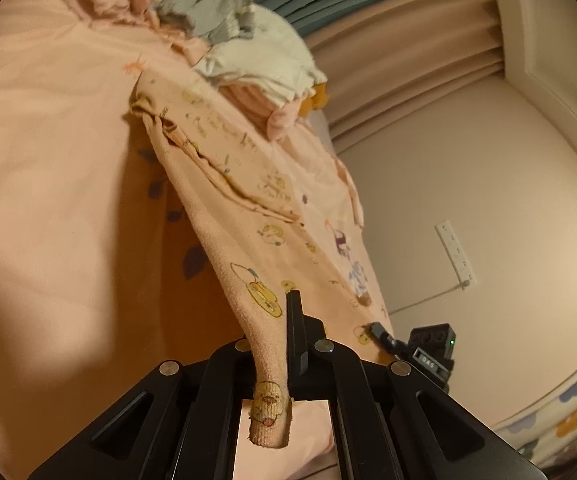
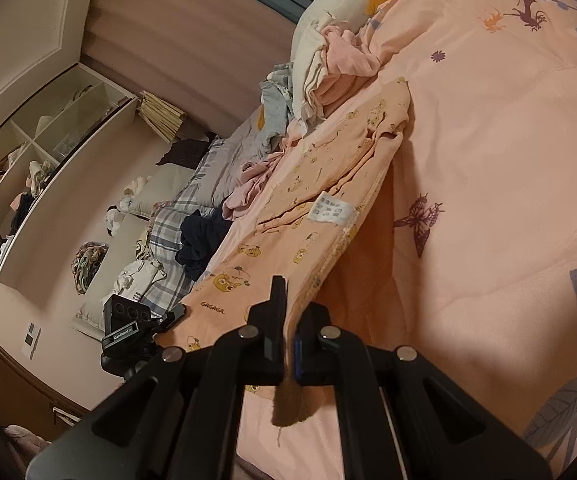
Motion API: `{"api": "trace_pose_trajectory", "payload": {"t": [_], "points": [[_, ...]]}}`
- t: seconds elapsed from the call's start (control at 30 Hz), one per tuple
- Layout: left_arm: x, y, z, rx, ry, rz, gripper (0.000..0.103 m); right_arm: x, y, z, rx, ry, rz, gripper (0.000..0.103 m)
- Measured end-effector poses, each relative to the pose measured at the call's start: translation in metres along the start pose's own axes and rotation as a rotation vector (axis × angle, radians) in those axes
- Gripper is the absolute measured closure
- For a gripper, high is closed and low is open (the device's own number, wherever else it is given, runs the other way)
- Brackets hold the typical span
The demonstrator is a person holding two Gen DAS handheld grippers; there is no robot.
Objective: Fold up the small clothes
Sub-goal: 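Lift the hem with both tools and fold it toward the collar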
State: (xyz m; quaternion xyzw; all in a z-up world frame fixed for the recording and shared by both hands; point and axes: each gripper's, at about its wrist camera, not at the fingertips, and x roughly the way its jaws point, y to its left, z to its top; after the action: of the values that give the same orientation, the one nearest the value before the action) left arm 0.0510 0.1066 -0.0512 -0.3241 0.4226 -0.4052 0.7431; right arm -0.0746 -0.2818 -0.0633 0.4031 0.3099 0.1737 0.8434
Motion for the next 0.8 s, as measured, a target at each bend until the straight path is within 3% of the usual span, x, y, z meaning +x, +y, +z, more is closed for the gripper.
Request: {"api": "trace_pose_trajectory", "payload": {"t": [0.4, 0.8], "points": [[-0.026, -0.028, -0.005, 0.063, 0.001, -0.028, 0.103, -0.027, 0.022, -0.003, -0.042, -0.008, 0.024, 0.099], [-0.053, -0.046, -0.017, 0.065, 0.003, 0.016, 0.103, -0.059, 0.056, -0.016, -0.138, 0.008, 0.038, 0.098]]}}
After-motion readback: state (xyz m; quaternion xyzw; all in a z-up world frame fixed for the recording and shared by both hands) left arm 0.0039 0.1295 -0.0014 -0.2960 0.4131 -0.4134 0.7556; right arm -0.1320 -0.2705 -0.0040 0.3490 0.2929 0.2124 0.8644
